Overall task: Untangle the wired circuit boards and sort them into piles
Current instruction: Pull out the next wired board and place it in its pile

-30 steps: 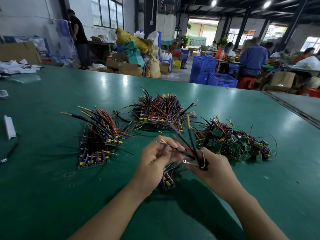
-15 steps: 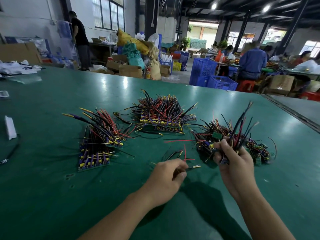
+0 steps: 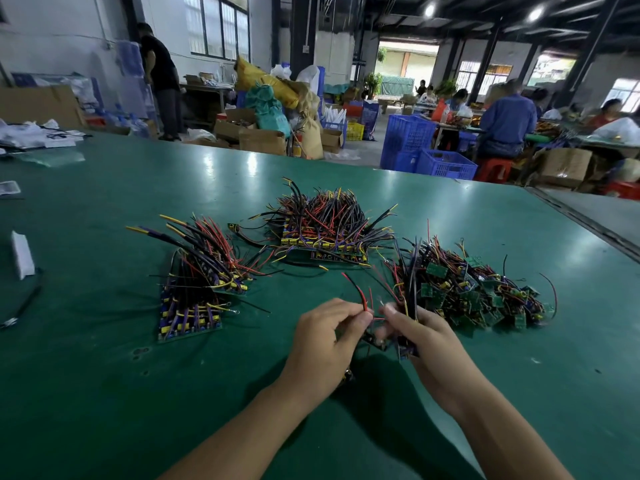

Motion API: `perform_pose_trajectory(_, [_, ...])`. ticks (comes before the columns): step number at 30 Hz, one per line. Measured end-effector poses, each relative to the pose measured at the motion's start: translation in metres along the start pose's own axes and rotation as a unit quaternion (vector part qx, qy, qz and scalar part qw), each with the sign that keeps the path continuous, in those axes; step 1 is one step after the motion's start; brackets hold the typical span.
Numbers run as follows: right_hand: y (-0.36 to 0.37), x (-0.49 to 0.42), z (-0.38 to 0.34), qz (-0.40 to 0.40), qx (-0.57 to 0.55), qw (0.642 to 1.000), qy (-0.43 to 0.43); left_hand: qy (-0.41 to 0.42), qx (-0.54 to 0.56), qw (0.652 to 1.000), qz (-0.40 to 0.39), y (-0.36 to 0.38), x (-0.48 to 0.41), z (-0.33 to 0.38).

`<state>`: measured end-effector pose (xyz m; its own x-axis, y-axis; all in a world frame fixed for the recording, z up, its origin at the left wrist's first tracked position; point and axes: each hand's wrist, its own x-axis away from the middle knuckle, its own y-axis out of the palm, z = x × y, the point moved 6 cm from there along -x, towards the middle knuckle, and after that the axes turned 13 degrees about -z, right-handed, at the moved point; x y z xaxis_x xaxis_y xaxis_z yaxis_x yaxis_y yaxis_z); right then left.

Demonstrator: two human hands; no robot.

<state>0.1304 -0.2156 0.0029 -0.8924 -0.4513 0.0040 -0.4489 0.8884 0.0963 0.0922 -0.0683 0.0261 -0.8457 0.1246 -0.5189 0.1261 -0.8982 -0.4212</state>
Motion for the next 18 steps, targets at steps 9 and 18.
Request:
perform_pose_trajectory(9, [0.019, 0.001, -0.001, -0.070, 0.097, 0.991, -0.055, -0.117, 0.106, 0.987, -0.003, 0.002, 0.000, -0.023])
perform_pose_trajectory(18, [0.022, 0.000, 0.000, -0.077, 0.257, 0.962, -0.048, -0.194, 0.246, 0.948, -0.061, 0.016, 0.001, -0.017])
